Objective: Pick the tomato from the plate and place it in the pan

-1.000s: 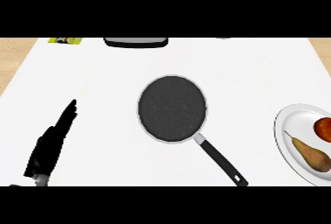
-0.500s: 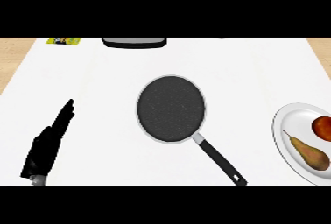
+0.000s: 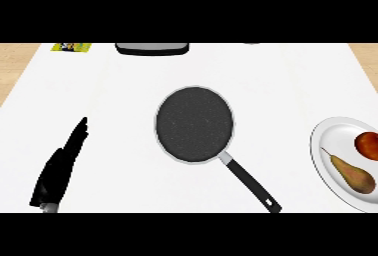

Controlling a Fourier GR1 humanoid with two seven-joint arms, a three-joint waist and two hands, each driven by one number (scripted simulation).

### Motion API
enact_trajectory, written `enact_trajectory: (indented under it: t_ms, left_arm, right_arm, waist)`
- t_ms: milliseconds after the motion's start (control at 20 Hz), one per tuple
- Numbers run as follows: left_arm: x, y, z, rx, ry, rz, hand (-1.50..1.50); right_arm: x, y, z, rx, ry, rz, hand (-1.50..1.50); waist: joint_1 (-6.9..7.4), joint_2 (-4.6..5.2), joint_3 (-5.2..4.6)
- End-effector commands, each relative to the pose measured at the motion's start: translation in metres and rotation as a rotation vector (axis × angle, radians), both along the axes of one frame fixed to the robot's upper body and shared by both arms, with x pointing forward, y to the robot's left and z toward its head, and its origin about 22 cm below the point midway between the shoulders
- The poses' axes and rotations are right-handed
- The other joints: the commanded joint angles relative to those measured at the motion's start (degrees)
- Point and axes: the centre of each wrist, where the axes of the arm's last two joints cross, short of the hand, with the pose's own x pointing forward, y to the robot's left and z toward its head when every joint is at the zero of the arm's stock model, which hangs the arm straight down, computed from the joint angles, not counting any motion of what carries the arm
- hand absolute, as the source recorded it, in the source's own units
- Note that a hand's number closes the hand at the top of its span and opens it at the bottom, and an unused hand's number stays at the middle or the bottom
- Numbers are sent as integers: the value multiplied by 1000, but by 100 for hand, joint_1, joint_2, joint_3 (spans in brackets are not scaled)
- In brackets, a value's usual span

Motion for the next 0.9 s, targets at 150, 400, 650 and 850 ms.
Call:
enact_trajectory:
  t_ms: [150,400,650,850]
  left_arm:
    - [-3,10,-1,12,-10,9,0]
    - [-28,-1,-4,13,9,-6,0]
    - [13,2,16,5,-13,5,0]
    - [11,1,9,-8,5,19,0]
  right_arm:
    - [16,21,-6,-35,41,-7,-150]
    - [-3,7,-20,-49,85,-1,-150]
    - [8,31,-44,-53,98,1,-150]
    - [-2,29,-53,-59,104,17,-150]
  waist:
    - [0,-3,-1]
    - [22,-2,2]
    - [-13,2,1]
    - [-31,-5,0]
